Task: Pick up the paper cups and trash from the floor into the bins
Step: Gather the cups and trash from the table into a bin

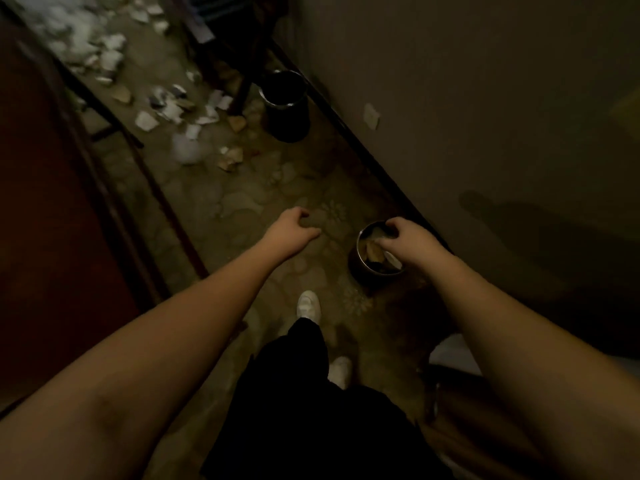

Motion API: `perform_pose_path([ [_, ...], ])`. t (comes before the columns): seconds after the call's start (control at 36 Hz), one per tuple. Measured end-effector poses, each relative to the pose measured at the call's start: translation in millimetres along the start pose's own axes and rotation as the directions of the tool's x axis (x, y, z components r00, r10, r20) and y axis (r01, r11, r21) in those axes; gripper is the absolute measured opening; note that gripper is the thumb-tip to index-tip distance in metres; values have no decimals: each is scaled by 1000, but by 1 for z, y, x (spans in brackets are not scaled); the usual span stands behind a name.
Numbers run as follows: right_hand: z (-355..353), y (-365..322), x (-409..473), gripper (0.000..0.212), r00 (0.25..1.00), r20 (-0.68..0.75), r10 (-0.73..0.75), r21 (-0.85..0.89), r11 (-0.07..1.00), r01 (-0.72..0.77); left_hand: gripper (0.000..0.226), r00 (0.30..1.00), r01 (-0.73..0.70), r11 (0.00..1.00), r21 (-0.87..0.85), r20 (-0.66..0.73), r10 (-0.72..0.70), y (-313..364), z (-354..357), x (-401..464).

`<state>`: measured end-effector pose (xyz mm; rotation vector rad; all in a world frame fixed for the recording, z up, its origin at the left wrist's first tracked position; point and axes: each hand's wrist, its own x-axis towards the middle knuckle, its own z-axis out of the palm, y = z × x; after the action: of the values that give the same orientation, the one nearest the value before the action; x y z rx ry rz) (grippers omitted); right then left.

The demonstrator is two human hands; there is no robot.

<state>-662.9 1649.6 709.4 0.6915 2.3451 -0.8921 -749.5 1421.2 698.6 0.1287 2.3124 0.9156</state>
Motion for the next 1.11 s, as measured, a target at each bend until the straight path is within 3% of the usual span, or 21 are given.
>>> perform_pose_path([
  [0.25,29,-124,-68,68,945,68,-319,-178,928,326,58,951,75,985,-153,-287,-117,-66,-95,-107],
  [0.56,115,-279,-97,64,787,211,-580,-458,652,604,54,846,195,964,-183,-467,-260,-187,-191,-219],
  [0.78,214,-377,-87,64,716,331,-615,-441,570,693,48,732,269,923,-276,-564,-382,-300,-254,-259],
  [0.94,287,-456,-77,65,720,398,-568,-432,576,694,43,616,262,899,-351,-656,-436,-384,-320,-265],
  [1.03,319,-493,-69,69,729,410,-548,-435,585,685,52,575,276,895,-352,-685,-447,-424,-355,-261],
  [1.11,349,-529,-63,75,728,410,-550,-421,595,685,70,581,311,879,-362,-659,-478,-456,-383,-253],
])
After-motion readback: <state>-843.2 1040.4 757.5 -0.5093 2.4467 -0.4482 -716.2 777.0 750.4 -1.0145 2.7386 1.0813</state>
